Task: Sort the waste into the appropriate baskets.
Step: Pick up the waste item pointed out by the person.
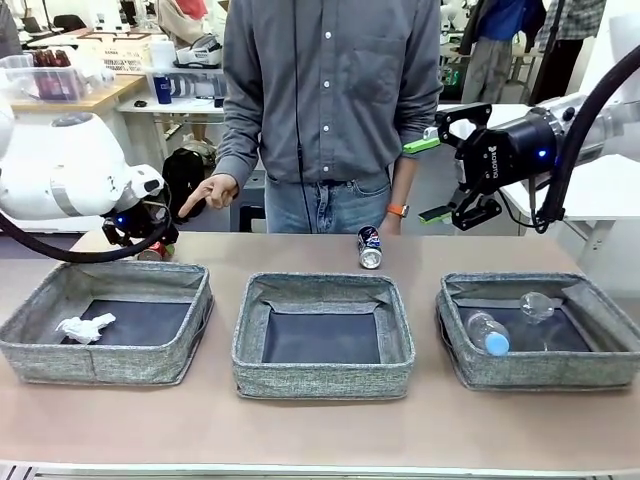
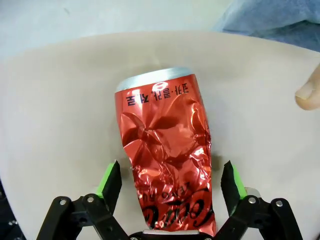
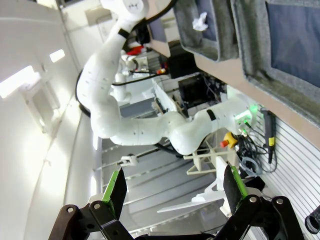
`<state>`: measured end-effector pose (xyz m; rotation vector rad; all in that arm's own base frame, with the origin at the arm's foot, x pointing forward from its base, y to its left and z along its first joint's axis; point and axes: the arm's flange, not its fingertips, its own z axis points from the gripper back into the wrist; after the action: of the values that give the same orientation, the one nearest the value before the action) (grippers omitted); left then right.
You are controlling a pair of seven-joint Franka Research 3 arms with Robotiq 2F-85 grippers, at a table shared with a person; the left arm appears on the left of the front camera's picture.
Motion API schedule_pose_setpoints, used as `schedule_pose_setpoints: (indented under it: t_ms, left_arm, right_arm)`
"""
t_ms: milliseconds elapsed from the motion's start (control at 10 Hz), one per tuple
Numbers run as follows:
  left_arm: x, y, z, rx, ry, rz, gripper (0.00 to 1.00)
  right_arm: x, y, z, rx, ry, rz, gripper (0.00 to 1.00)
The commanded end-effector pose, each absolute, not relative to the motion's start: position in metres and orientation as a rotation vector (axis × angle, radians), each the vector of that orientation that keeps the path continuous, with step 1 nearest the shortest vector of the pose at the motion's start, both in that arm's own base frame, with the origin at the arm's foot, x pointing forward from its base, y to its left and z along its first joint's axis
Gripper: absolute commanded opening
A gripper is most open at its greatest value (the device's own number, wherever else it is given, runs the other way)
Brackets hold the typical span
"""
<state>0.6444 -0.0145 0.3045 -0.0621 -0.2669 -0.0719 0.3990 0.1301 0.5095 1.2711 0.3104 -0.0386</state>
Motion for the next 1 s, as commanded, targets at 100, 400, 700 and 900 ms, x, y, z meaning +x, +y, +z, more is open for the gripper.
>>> schedule_pose_setpoints:
  t_ms: [100,400,700,900]
  left_arm:
    - [0.6502,-0.0152,0.3059,-0.07,-0.254,-0.058,1.0]
    - [0.6512,-0.0127,0.3041,-0.05,-0.24,-0.049,0.67]
    - [0.6487,-0.0129,0.3096,-0.04,-0.255,-0.058,0.0]
    - [0.6459,-0.0169,0.3107,-0.034,-0.256,-0.065,0.0]
  right_arm:
    - [0.3997,0.1305,0.5109,1.295,0.303,-0.022,1.0]
    - [0.3997,0.1305,0.5109,1.295,0.303,-0.022,1.0]
    - [0.3997,0.1305,0.5109,1.295,0.303,-0.022,1.0]
    - [0.3997,0.1305,0.5109,1.295,0.303,-0.022,1.0]
